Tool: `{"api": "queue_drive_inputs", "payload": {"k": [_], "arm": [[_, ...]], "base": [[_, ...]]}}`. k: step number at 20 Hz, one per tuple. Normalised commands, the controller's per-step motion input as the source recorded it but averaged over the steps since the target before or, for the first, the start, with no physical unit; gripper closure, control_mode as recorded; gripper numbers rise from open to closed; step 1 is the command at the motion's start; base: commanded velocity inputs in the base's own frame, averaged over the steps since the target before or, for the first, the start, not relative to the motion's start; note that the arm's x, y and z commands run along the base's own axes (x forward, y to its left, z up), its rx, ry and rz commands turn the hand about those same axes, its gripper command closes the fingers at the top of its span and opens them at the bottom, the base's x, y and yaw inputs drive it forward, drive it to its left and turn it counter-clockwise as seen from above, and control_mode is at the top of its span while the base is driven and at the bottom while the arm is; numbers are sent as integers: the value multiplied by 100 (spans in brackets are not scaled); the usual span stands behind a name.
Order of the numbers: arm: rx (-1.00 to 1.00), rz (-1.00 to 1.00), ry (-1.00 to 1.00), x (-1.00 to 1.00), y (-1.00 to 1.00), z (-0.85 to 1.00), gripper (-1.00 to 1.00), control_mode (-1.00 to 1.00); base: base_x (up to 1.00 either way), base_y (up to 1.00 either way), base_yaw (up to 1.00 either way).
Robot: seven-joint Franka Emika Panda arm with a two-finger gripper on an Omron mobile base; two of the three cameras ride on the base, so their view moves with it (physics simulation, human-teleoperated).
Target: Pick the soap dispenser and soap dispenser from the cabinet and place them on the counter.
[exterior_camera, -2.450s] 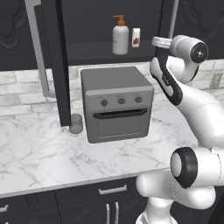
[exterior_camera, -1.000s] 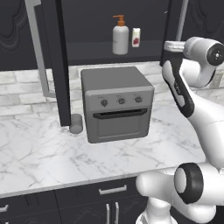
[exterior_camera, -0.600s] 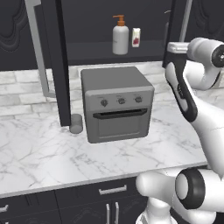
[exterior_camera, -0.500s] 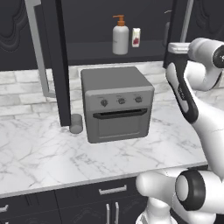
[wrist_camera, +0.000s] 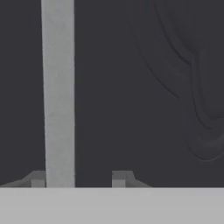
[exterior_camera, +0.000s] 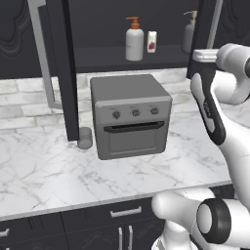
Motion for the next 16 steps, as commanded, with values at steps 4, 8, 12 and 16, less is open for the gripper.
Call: {"api": "queue_drive_inputs", "payload": {"k": [4, 8, 12, 16], "arm": [[0, -1, 0, -65, -76, 46, 100, -100], [1, -1, 0, -66, -77, 46, 100, -100], [3, -1, 0, -70, -77, 49, 100, -100], [5, -1, 0, -72, -74, 58, 100, -100]], "base": [[0, 0, 0], [0, 0, 0], [0, 0, 0], [0, 0, 0]]}}
